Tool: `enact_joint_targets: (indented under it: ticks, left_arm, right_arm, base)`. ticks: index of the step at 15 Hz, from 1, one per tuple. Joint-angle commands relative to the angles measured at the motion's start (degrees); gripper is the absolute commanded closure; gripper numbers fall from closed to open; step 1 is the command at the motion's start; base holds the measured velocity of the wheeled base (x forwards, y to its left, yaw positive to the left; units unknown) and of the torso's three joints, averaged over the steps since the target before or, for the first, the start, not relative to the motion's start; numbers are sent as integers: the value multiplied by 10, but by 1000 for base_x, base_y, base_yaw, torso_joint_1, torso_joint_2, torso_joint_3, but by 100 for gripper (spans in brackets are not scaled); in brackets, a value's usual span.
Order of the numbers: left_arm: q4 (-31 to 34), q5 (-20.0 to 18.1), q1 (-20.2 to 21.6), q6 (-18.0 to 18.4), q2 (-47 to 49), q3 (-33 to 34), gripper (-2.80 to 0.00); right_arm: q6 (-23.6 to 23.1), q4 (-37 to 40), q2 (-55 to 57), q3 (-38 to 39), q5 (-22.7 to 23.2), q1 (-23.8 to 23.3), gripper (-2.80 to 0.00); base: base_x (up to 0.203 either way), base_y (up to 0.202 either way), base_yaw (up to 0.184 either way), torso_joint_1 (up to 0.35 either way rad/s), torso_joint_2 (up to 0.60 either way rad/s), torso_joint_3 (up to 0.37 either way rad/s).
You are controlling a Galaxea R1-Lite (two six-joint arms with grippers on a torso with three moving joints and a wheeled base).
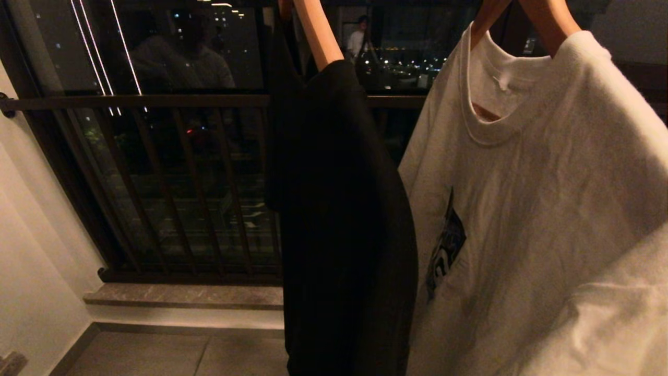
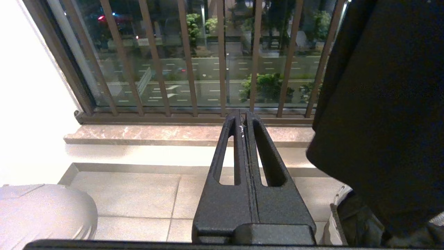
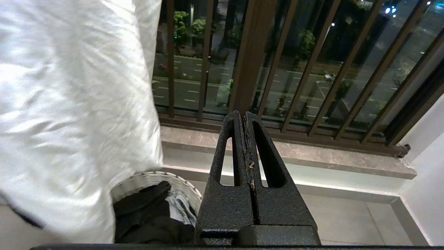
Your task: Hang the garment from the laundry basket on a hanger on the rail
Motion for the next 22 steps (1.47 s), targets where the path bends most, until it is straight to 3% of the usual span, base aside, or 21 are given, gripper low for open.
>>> enact_joint_targets:
  ticks: [1, 12, 22]
  left_arm:
    - [0, 0, 0, 3, 0, 1, 0]
    - [0, 0, 0, 0, 0, 1, 0]
    - [0, 0, 0, -2, 0, 1, 0]
  right_arm:
    - [-1, 0, 0, 0, 0, 0, 0]
    - [-3, -1, 0, 0, 1, 0, 0]
    - [-2, 0, 0, 0, 0, 0, 0]
  base:
    - [0, 0, 0, 0, 0, 0]
    - [0, 0, 0, 0, 0, 0]
    - [-190, 0, 1, -1, 3, 2]
